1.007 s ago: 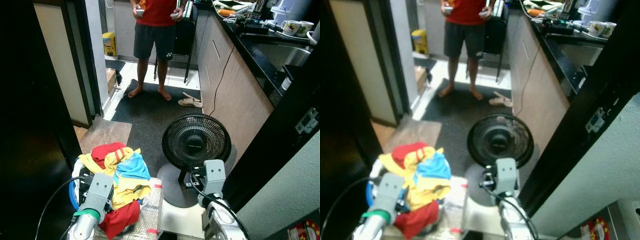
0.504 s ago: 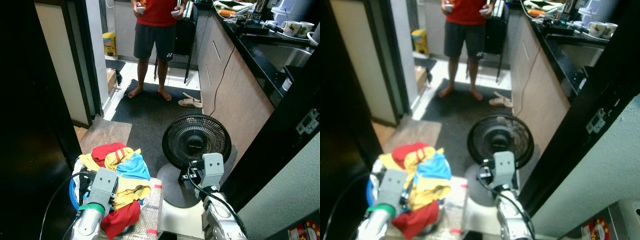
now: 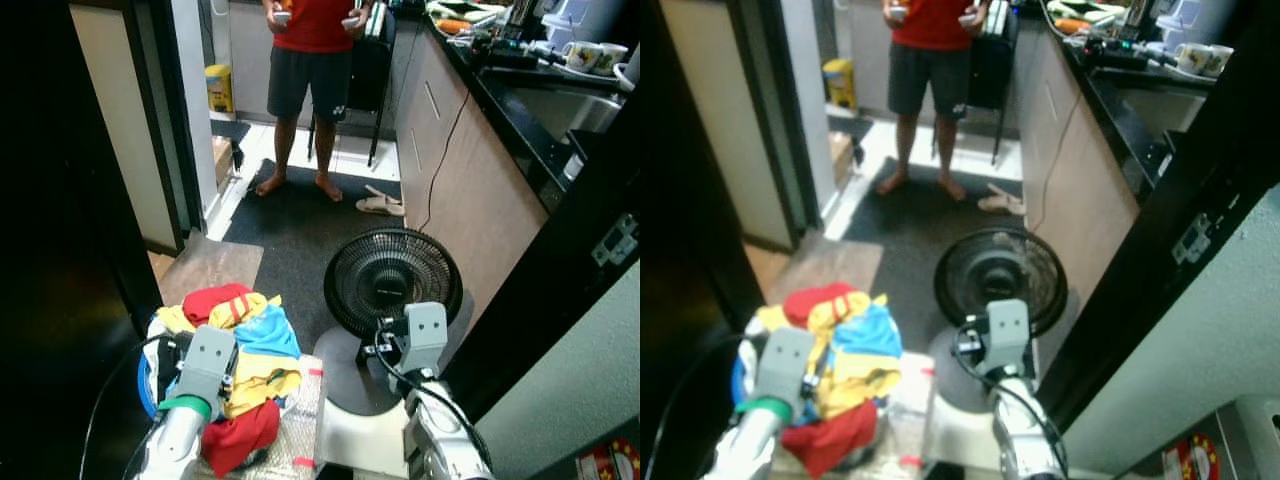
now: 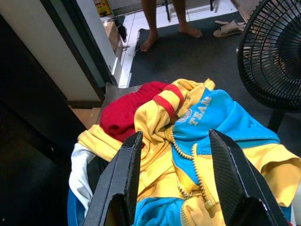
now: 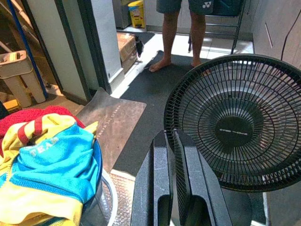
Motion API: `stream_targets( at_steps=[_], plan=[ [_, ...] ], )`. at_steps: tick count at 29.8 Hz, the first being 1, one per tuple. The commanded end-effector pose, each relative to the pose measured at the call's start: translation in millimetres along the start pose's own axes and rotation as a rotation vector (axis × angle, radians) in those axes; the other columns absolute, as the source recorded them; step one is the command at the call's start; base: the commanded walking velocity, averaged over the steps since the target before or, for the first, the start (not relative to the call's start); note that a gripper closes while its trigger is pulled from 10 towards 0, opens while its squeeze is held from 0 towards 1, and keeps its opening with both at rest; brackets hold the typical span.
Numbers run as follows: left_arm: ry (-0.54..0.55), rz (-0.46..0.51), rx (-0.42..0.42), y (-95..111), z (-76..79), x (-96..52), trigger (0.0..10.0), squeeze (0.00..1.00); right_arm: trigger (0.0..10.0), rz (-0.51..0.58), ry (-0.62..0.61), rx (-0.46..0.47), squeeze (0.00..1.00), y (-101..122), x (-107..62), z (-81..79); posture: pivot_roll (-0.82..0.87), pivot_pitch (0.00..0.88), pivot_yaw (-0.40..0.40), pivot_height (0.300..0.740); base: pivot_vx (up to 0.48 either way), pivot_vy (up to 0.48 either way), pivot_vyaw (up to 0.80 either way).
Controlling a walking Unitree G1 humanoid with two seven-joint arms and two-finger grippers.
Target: Clothes washing
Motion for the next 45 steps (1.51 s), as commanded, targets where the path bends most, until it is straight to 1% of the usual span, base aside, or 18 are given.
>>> stream_targets(
  at_steps=[1,17,25,27,28,29,30,31,33,34,35,36,37,39,40,42,43,45],
  plan=[
    [0.001,0.001,-0.016,0.0,0.4,-0.1,10.0,0.0,10.0,0.001,-0.013,0.007,0.0,-0.6,-0.6,2.5,0.04,0.007,-0.031,0.656,0.0,0.0,0.0],
    [-0.002,0.034,-0.027,12.1,1.6,4.2,10.0,0.0,10.0,0.017,-0.019,0.017,0.0,3.8,1.3,1.8,0.05,0.013,-0.025,0.621,0.0,0.0,0.0],
    [-0.008,0.037,-0.063,25.4,7.0,8.4,10.0,0.0,10.0,0.023,-0.028,0.016,0.0,5.5,2.2,5.0,0.05,0.017,-0.025,0.596,0.0,0.0,0.0],
    [-0.011,0.041,-0.079,32.9,9.2,11.5,10.0,0.0,10.0,0.024,-0.03,0.016,0.0,6.0,2.8,5.7,0.05,0.017,-0.025,0.591,0.0,0.0,0.0],
    [-0.005,0.043,-0.1,44.7,10.2,16.9,10.0,0.0,10.0,0.026,-0.032,0.016,0.0,7.0,3.8,6.8,0.05,0.02,-0.028,0.586,0.0,0.0,0.0],
    [-0.005,0.043,-0.1,44.7,10.2,16.9,10.0,0.0,10.0,0.026,-0.032,0.016,0.0,7.0,3.8,6.8,0.05,0.02,-0.028,0.586,0.0,0.0,0.0],
    [-0.008,0.066,-0.184,65.7,11.6,23.4,10.0,0.0,10.0,0.028,-0.034,0.016,0.0,8.2,5.0,8.0,0.05,0.022,-0.03,0.581,0.0,0.0,0.0],
    [-0.008,0.066,-0.184,65.7,11.6,23.4,10.0,0.0,10.0,0.028,-0.034,0.016,0.0,8.2,5.0,8.0,0.05,0.022,-0.03,0.581,0.0,0.0,0.0],
    [-0.054,0.15,-0.308,122.2,13.7,36.1,10.0,0.0,10.0,0.033,-0.036,0.015,0.0,10.8,7.6,9.7,0.05,0.026,-0.033,0.571,0.0,0.0,0.0],
    [-0.054,0.15,-0.308,122.2,13.7,36.1,10.0,0.0,10.0,0.033,-0.036,0.015,0.0,10.8,7.6,9.7,0.05,0.026,-0.033,0.571,0.0,0.0,0.0],
    [-0.08,0.184,-0.312,145.4,15.6,40.8,10.0,0.0,10.0,0.039,-0.035,0.013,0.0,13.1,9.6,10.0,0.06,0.034,-0.034,0.566,0.0,0.0,0.0],
    [-0.08,0.184,-0.312,145.4,15.6,40.8,10.0,0.0,10.0,0.039,-0.035,0.013,0.0,13.1,9.6,10.0,0.06,0.034,-0.034,0.566,0.0,0.0,0.0],
    [-0.103,0.209,-0.3,161.3,18.9,44.4,10.0,0.0,10.0,0.044,-0.033,0.011,0.0,15.8,12.1,10.0,0.06,0.038,-0.034,0.561,0.0,0.0,0.0],
    [-0.103,0.209,-0.3,161.3,18.9,44.4,10.0,0.0,10.0,0.044,-0.033,0.011,0.0,15.8,12.1,10.0,0.06,0.038,-0.034,0.561,0.0,0.0,0.0],
    [-0.113,0.233,-0.271,173.2,22.8,48.9,10.0,0.0,10.0,0.053,-0.033,0.011,0.0,20.2,15.7,10.4,0.06,0.045,-0.036,0.556,0.0,0.0,0.0],
    [-0.113,0.233,-0.271,173.2,22.8,48.9,10.0,0.0,10.0,0.053,-0.033,0.011,0.0,20.2,15.7,10.4,0.06,0.045,-0.036,0.556,0.0,0.0,0.0],
    [-0.127,0.25,-0.234,181.6,30.2,53.1,10.0,0.0,10.0,0.067,-0.034,0.008,0.0,26.1,19.7,11.3,0.06,0.051,-0.037,0.551,0.0,0.0,0.0],
    [-0.127,0.25,-0.234,181.6,30.2,53.1,10.0,0.0,10.0,0.067,-0.034,0.008,0.0,26.1,19.7,11.3,0.06,0.051,-0.037,0.551,0.0,0.0,0.0]
  ],
)
Point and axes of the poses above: a point about 5 cm out from each wrist's last joint towards the gripper, its own x axis pointing out of the wrist towards the gripper, its own y axis along the axis of the wrist's last joint, z = x × y, the point moved 6 cm from there along x, pointing out of the wrist towards the gripper, and after that the axes turned 15 degrees about -x, right-handed, at the moved point
